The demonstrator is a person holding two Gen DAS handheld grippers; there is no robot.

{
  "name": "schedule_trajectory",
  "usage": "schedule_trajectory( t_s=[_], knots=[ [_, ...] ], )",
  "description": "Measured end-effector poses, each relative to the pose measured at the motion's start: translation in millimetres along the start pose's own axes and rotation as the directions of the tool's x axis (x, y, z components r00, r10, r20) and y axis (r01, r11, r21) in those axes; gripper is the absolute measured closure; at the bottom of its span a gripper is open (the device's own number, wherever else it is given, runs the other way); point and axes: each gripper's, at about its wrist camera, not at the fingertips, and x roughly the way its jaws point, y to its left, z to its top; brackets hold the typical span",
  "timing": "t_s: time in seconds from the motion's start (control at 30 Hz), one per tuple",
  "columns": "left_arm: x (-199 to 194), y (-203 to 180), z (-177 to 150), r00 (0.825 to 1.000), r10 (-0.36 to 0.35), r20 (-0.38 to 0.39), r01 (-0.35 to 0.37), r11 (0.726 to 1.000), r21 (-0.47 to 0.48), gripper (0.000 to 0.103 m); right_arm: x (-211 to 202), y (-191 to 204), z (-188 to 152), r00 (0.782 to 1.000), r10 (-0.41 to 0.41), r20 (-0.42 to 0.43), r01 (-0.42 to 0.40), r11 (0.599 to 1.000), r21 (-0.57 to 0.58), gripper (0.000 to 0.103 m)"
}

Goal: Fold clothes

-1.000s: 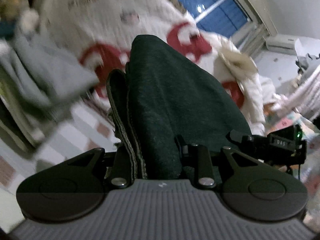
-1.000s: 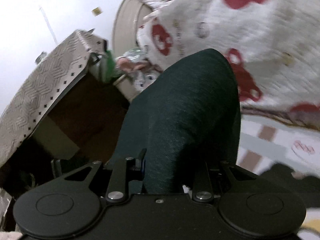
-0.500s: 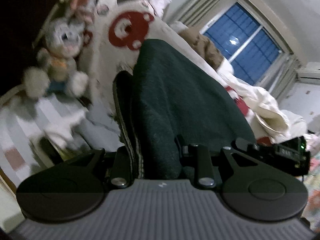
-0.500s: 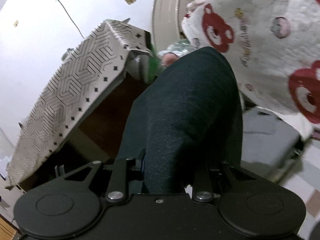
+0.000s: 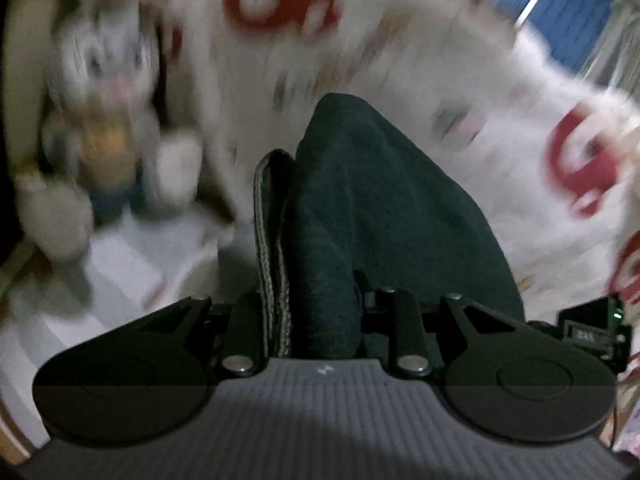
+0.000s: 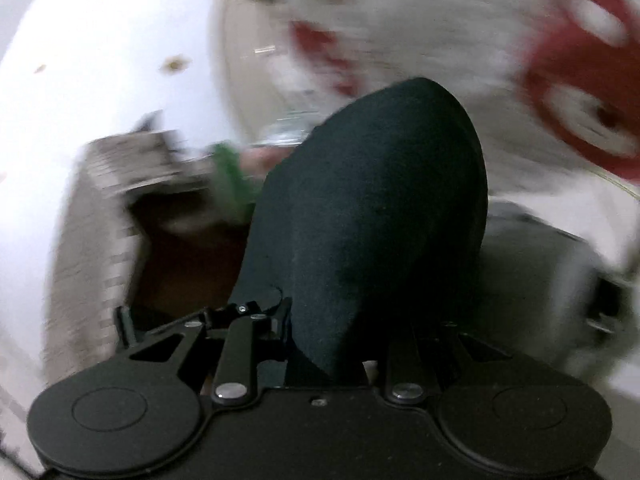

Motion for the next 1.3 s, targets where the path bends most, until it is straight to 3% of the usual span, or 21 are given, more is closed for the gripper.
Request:
schedule_trajectory(
  t_s=[0.03, 0.1, 0.2, 0.3, 0.47, 0.63, 0.77, 0.9, 1.03, 1.17, 1.23, 1.27, 1.3],
  knots=[
    [30.1, 0.7, -7.1, 0.998, 0.042, -0.048, -0.042, 0.999, 0.011, 0.078, 1.1, -12.5, -3.6, 1.000, -0.011, 0.003, 0.010, 1.000, 0.009, 0.069],
    [56.2, -2.8, -15.1, 0.996, 0.072, -0.045, -0.069, 0.995, 0.071, 0.077, 3.3, -37.5, -10.7, 0.999, -0.032, 0.007, 0.031, 0.999, 0.026, 0.069],
    [53.9, -5.3, -7.3, 0.999, 0.041, -0.026, -0.039, 0.995, 0.088, 0.078, 6.5, -75.0, -21.4, 0.998, -0.063, 0.014, 0.062, 0.997, 0.053, 0.068],
    [43.8, -12.4, 3.8, 0.996, 0.078, -0.031, -0.073, 0.988, 0.138, 0.081, 9.4, -107.5, -31.9, 0.996, -0.091, 0.019, 0.089, 0.993, 0.080, 0.067],
    [12.2, -11.5, 21.5, 0.996, 0.081, 0.027, -0.084, 0.987, 0.137, 0.081, 10.1, -103.8, -47.7, 0.996, -0.086, 0.027, 0.082, 0.989, 0.123, 0.065],
    [49.5, 4.0, -3.9, 0.986, 0.156, -0.052, -0.150, 0.982, 0.116, 0.079, 10.7, -100.1, -63.4, 0.996, -0.082, 0.035, 0.075, 0.983, 0.166, 0.061],
    [48.6, 1.6, -4.4, 0.985, 0.172, -0.026, -0.168, 0.979, 0.118, 0.078, 11.3, -97.2, -76.1, 0.996, -0.079, 0.042, 0.069, 0.977, 0.200, 0.053],
    [45.7, 1.6, 1.9, 0.985, 0.170, -0.025, -0.166, 0.981, 0.101, 0.079, 11.8, -94.2, -88.7, 0.996, -0.076, 0.048, 0.063, 0.970, 0.234, 0.052],
    [46.0, 2.6, 11.0, 0.987, 0.159, -0.014, -0.158, 0.985, 0.070, 0.079, 12.4, -102.2, -94.5, 1.000, -0.024, -0.017, 0.028, 0.952, 0.304, 0.047],
    [56.9, 1.8, 17.6, 0.981, 0.192, -0.023, -0.190, 0.979, 0.078, 0.079, 14.2, -95.4, -100.4, 0.999, 0.034, -0.043, -0.017, 0.937, 0.349, 0.045],
    [61.8, 2.0, 20.2, 0.977, 0.206, -0.053, -0.201, 0.977, 0.077, 0.079, 16.3, -88.4, -101.5, 0.997, 0.057, -0.058, -0.031, 0.927, 0.374, 0.051],
    [63.8, 2.0, 22.2, 0.974, 0.215, -0.073, -0.208, 0.974, 0.088, 0.079, 17.1, -90.0, -100.7, 0.994, 0.101, -0.043, -0.073, 0.903, 0.424, 0.059],
    [65.6, 1.9, 24.4, 0.970, 0.225, -0.094, -0.216, 0.971, 0.104, 0.080, 18.1, -96.0, -100.3, 0.985, 0.172, 0.005, -0.152, 0.853, 0.499, 0.060]
  ],
)
